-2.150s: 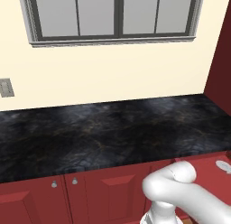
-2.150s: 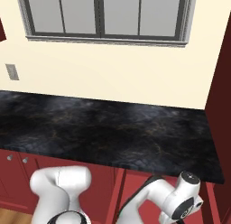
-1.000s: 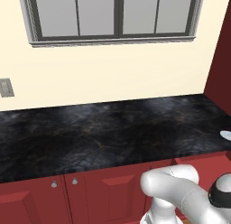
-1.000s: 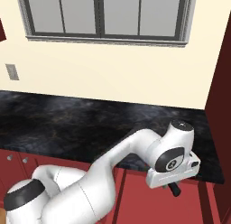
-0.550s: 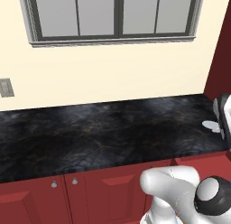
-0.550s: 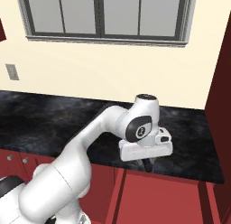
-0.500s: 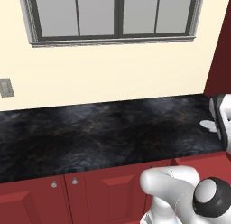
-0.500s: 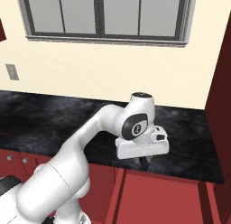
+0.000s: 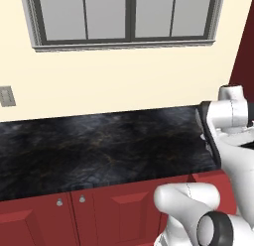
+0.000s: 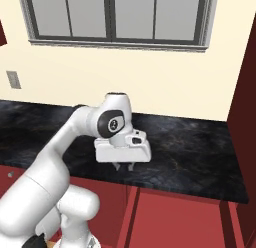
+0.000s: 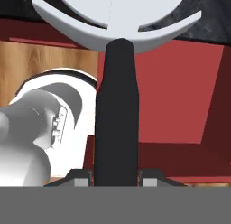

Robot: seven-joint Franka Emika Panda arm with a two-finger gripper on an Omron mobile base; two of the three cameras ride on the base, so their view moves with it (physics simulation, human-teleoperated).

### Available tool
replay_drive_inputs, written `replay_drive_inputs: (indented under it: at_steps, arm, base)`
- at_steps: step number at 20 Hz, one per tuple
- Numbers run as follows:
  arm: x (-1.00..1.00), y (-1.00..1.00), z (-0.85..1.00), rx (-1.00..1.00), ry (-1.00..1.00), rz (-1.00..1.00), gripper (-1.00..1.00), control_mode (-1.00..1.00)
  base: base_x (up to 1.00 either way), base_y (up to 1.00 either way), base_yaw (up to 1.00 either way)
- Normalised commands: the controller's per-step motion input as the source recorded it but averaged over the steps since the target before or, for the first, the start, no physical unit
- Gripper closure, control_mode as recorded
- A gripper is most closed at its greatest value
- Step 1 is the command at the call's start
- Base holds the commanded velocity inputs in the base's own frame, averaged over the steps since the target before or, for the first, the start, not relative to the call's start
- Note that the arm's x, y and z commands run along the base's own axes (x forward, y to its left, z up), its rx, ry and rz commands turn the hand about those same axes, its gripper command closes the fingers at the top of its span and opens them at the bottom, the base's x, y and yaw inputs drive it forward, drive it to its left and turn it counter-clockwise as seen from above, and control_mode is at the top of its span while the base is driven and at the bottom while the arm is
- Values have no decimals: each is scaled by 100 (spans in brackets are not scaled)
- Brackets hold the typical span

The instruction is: Take the pizza cutter from the drawer on the right and place it on the dining counter for cutting.

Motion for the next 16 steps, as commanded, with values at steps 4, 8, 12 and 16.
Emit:
replay_drive_inputs:
  at_steps: [4, 8, 12, 16]
  arm:
    - [-11, 58, 22, 0, 5, -27, 100, -100]
    - [-12, 52, 11, 0, 0, -15, 100, -100]
    - [0, 26, 2, 0, 0, -4, 100, -100]
    - [0, 17, 0, 0, -5, 0, 100, -100]
  base:
    - [0, 0, 0]
    - [0, 0, 0]
    - [0, 0, 0]
    - [0, 0, 0]
